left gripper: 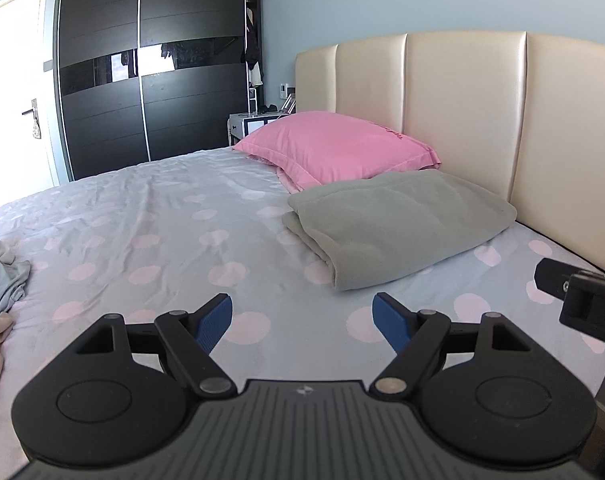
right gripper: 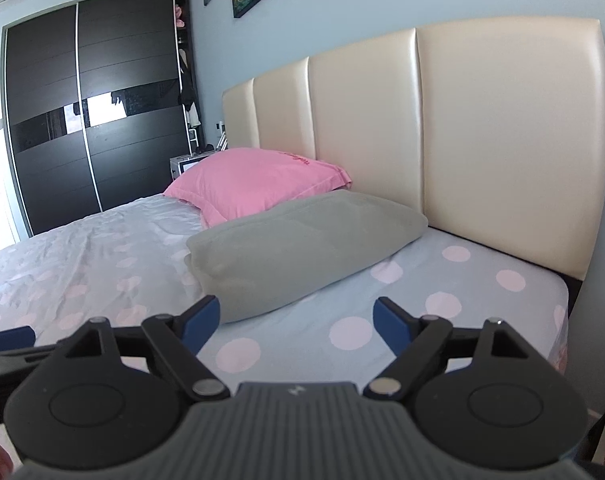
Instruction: Fold clothes
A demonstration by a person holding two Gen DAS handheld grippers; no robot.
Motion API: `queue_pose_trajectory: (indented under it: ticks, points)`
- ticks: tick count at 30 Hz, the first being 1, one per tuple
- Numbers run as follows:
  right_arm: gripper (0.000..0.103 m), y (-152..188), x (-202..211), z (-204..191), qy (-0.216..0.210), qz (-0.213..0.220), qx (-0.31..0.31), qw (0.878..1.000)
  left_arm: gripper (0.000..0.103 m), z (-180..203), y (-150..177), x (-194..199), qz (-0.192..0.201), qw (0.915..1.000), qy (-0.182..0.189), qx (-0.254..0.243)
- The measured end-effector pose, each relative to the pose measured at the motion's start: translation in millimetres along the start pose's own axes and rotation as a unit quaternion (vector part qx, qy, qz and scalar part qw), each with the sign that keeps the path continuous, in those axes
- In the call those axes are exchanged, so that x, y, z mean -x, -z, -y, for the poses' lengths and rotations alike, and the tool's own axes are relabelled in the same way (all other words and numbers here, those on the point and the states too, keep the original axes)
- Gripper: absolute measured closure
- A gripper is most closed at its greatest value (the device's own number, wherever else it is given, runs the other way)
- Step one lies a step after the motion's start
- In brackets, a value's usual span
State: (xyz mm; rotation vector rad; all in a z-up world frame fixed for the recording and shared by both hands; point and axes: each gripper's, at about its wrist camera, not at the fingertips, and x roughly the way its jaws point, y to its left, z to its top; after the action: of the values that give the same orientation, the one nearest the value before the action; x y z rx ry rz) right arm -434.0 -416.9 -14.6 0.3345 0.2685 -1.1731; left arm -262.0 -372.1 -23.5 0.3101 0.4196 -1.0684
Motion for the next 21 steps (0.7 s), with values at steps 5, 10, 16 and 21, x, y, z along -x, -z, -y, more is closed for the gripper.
queue_pose_trajectory:
  ticks: [5, 10, 16, 21]
  points:
    - [0.018, 0.6, -2.3, 0.5, 0.010, 0.003, -0.007, 1.000, 0.026, 4.2, 1.6, -1.4, 0.000, 0.9999, -0.003, -0.011]
    - [0.018, 0.3, -4.6, -2.2, 0.014, 0.002, -0.003, 1.000, 0.026, 4.4, 2.0, -2.3, -0.004, 0.9999, 0.004, -0.011]
    - [0.018, 2.3, -7.3, -1.5, 0.012, 0.003, -0.003, 1.000, 0.026, 3.7, 1.4, -1.8, -0.006, 0.9999, 0.007, -0.009]
    - [0.018, 3.4, -7.5, 0.1, 0.012, 0.002, -0.009, 1.000, 0.026, 5.3, 3.2, -3.2, -0.010, 0.9998, 0.004, -0.014]
